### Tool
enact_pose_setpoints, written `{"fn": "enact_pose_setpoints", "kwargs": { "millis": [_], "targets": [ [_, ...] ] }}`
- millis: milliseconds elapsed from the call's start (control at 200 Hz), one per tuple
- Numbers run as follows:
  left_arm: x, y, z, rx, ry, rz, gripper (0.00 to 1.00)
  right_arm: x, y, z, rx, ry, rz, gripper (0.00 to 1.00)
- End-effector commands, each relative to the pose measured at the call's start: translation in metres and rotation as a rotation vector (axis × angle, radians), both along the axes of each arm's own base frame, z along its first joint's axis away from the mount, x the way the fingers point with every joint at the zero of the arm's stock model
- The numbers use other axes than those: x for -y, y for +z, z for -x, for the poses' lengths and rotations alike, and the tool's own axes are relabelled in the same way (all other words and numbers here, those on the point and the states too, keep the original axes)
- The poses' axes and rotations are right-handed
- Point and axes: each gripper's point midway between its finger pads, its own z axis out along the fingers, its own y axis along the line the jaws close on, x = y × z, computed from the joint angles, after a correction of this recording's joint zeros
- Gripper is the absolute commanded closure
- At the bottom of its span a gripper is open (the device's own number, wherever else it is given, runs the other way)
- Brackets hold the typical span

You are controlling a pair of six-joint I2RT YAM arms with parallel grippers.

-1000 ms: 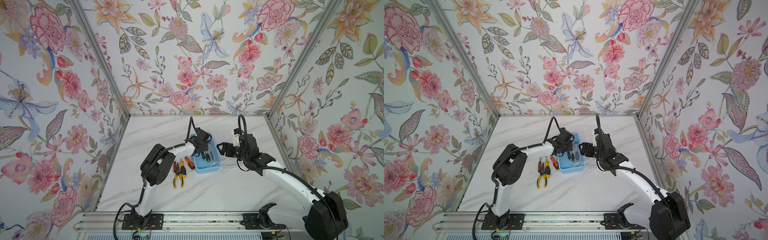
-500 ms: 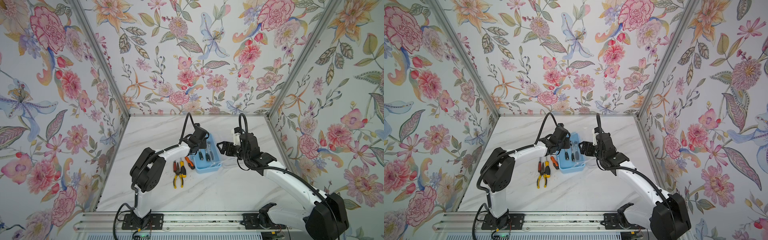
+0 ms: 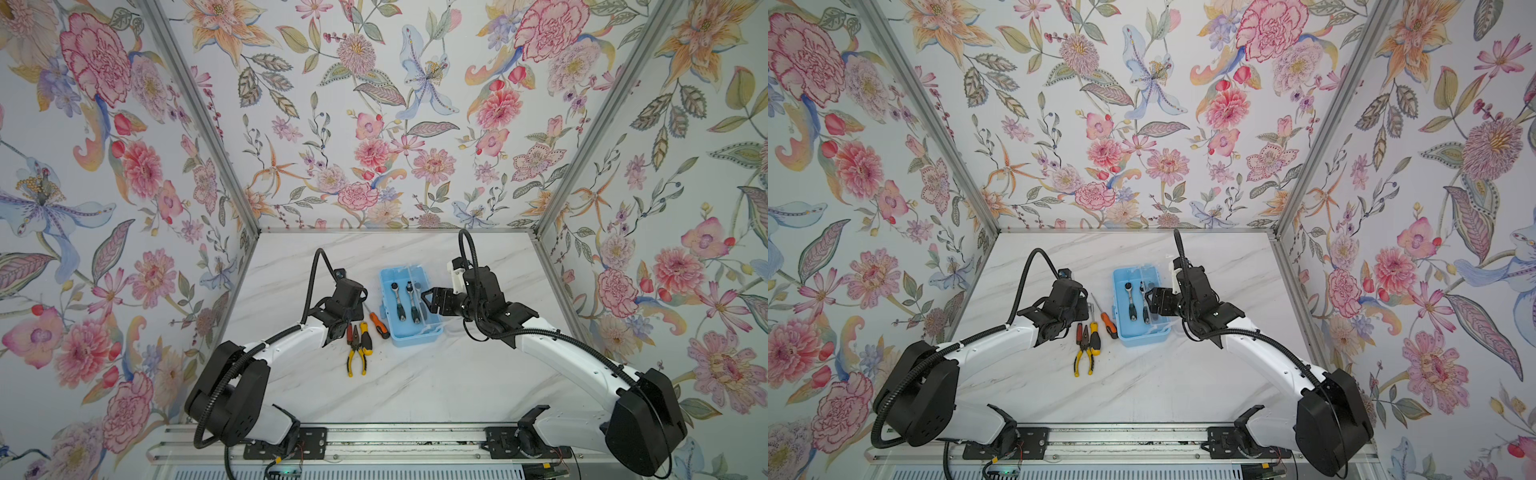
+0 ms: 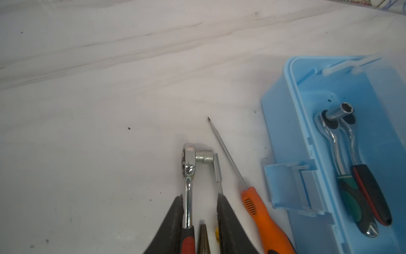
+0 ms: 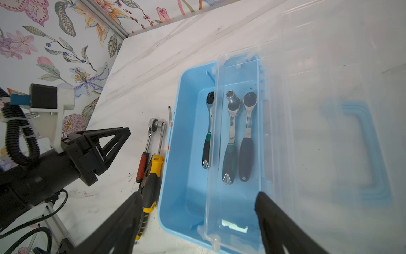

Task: Pack the tool kit
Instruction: 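Open the left gripper and withdraw it back to the tools, then grasp the red-handled ratchet with attached socket using the left gripper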

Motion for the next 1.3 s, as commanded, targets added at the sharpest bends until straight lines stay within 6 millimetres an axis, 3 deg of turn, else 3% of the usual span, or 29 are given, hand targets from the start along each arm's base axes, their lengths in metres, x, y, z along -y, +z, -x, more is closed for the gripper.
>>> {"fn": "enact_pose_setpoints", "kwargs": {
  "millis": [0,275,300,756,1031,1116,1291],
  "targets": [
    [-0.007,-0.007,-0.005,0.011,0.014,-0.01,0.7,-0.006,0.01,-0.006,0.025,0.001,0.008,0.18],
    [-0.007,-0.027,-0.013,-0.024,0.012,-0.008,0.7,-0.006,0.005,-0.008,0.019,-0.004,0.022,0.18],
    [-0.007,-0.04,-0.011,-0.056,0.01,-0.022,0.7,-0.006,0.006,-0.009,0.021,-0.005,0.021,0.18],
    [-0.01,-0.08,-0.009,-0.129,0.018,-0.045,0.74,-0.007,0.005,-0.013,0.019,-0.004,0.027,0.18],
    [-0.014,-0.087,-0.009,-0.141,0.025,-0.08,0.87,-0.006,0.002,-0.013,0.012,-0.007,0.031,0.18],
    [-0.015,-0.086,-0.01,-0.139,0.025,-0.08,1.0,-0.006,0.001,-0.013,0.012,-0.006,0.031,0.18],
    [-0.016,-0.069,-0.012,-0.108,0.042,-0.069,1.0,-0.007,0.001,-0.013,0.011,-0.004,0.027,0.18]
  ]
}}
